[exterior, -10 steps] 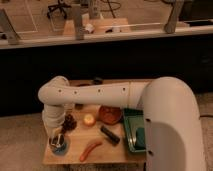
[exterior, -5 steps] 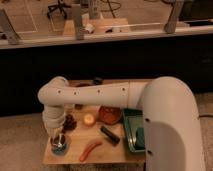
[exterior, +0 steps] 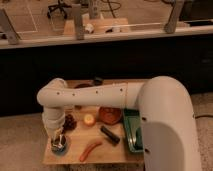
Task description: Stack cups on top of each other
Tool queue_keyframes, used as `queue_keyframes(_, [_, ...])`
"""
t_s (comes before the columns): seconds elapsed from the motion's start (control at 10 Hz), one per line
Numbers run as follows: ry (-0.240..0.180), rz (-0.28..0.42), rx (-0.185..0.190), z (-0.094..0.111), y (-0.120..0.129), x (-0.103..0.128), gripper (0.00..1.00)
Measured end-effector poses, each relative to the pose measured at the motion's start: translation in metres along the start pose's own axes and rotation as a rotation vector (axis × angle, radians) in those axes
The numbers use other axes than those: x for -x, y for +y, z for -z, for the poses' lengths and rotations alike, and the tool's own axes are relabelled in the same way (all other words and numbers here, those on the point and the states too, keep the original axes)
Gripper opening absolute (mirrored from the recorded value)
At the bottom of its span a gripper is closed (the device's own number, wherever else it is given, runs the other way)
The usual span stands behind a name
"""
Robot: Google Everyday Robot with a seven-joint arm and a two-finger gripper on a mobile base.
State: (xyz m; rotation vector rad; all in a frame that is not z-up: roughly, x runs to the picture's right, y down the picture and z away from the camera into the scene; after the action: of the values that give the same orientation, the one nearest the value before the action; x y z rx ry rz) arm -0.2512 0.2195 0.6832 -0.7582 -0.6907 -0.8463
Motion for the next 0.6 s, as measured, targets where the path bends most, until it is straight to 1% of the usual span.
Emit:
queue_keyframes(0.2, [0.006,0.010,0.008,-0.0032,0.0007,0.0001,0.37])
queue_keyframes(0.3, [0.009,0.014,0.012,-0.0042,0.0013,0.0000,0.49])
queue_keyframes(0.4, [0.010,0.015,0.013,-0.0048,0.0014,0.0001,0.58])
queue_keyframes(0.5, [0.008,0.016,0.009,-0.0055,0.0019,-0.0002,0.69])
queue_keyframes(0.6, [0.007,0.014,0.005,-0.0048,0.0022,-0.0012,0.76])
